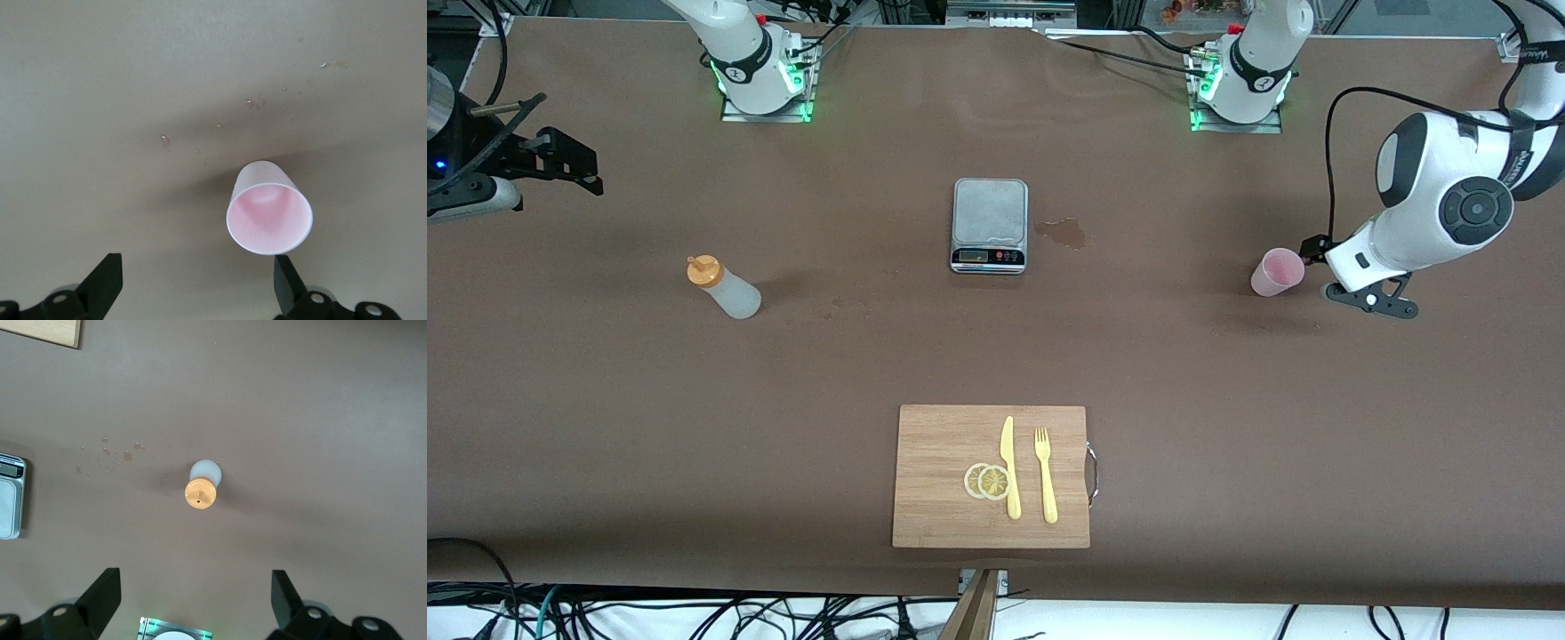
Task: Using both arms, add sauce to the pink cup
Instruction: 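Lower the left gripper around the pink cup and close it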
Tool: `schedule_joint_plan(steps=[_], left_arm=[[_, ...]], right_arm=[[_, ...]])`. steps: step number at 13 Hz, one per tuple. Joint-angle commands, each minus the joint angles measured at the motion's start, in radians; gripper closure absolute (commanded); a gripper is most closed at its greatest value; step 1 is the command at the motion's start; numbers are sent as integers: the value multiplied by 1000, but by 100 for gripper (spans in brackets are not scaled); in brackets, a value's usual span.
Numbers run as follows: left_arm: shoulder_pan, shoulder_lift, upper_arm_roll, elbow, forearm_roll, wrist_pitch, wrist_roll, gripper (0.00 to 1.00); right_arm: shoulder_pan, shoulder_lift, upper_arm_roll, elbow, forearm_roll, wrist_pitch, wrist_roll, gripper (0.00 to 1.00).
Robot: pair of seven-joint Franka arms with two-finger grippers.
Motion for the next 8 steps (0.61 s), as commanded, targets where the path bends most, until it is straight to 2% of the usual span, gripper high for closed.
schedule_joint_plan(steps=[1,5,6,7,8], left_arm=[[1,-16,-13,-105,-20,147,31,0],[12,80,-13,-135,-20,257,33,1],[26,99,-13,-146,-22,262,33,8],[26,105,-13,-147,-22,263,33,25],[24,103,-13,-146,-22,262,35,51]], right_arm=[[1,6,1,22,0,-6,16,0],[1,6,0,22,1,-6,14,0],[1,6,0,22,-3,-6,14,0],[1,6,0,22,-3,-6,14,0],[1,7,0,22,-3,-6,14,0]])
